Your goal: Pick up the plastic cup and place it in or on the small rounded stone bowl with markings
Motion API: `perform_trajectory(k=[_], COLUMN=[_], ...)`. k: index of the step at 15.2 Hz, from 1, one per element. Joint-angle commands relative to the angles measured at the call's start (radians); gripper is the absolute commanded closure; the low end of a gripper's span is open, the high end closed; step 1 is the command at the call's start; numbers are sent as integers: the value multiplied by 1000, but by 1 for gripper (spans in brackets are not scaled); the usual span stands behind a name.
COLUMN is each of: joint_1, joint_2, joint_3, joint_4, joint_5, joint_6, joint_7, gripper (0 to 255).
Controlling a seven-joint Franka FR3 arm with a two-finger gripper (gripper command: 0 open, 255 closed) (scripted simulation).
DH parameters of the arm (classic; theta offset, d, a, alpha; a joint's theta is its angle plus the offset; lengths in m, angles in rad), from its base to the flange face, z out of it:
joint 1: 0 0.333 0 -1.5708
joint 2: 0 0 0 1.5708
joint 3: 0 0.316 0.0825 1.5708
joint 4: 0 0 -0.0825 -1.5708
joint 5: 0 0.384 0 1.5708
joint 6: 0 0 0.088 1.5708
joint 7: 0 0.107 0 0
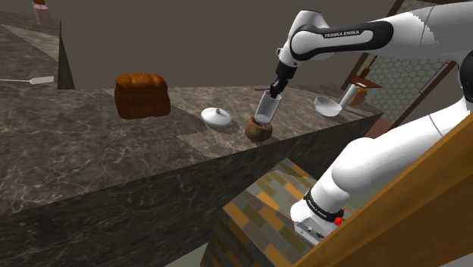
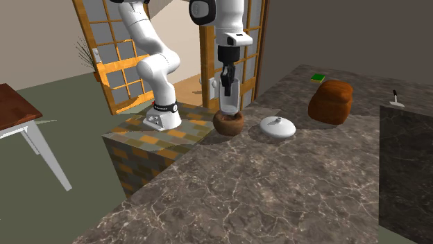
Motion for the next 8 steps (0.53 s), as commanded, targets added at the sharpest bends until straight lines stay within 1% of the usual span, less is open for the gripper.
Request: perform_trajectory(k=[1, 3, 4, 8], joint_1=[0, 0, 0, 0], joint_2=[1, 1, 1, 1], joint_3=[0, 0, 0, 0], joint_4=[-2, -2, -2, -2], joint_5=[0, 0, 0, 0], joint_6=[0, 0, 0, -1], joint_7=[0, 0, 0, 0], gripper=[255, 255, 0, 0])
